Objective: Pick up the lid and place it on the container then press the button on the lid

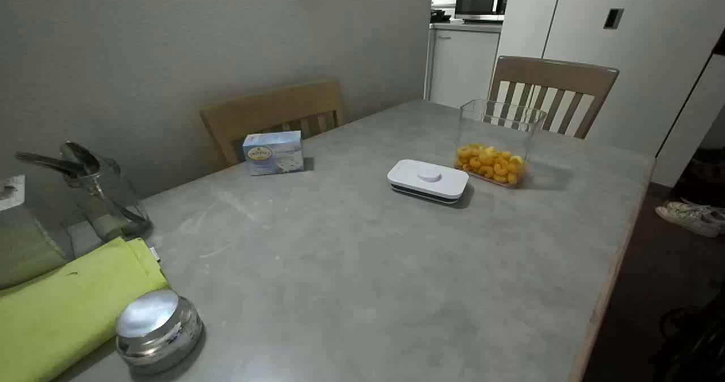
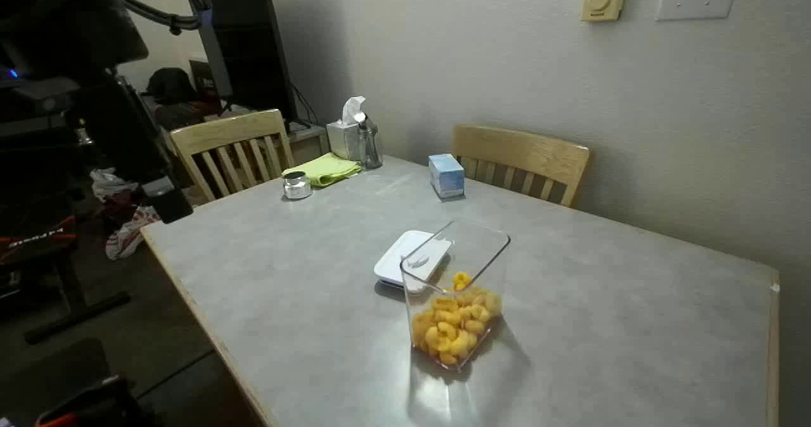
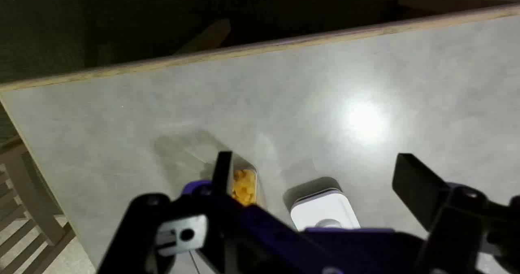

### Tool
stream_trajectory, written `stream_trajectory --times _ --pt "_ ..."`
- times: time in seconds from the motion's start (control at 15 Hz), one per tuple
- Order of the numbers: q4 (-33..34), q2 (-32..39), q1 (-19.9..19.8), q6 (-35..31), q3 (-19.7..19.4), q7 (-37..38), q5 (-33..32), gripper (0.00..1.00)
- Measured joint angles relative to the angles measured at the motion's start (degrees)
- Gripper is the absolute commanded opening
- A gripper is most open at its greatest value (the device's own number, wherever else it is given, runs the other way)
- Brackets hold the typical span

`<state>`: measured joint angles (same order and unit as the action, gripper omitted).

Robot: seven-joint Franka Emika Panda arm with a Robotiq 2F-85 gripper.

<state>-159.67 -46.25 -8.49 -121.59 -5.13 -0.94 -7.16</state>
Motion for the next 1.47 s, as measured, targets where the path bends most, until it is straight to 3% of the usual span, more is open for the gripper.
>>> stream_trajectory --times 0.6,1.13,1.47 --pt "-0.1 0.5 0.6 -2.8 0.0 0.0 0.1 1.00" --pt "-0.2 10.5 2.9 -22.8 -0.3 -1.3 0.4 1.00" --pt "-0.1 19.3 5.9 -36.6 -2.4 -5.8 2.3 1.00"
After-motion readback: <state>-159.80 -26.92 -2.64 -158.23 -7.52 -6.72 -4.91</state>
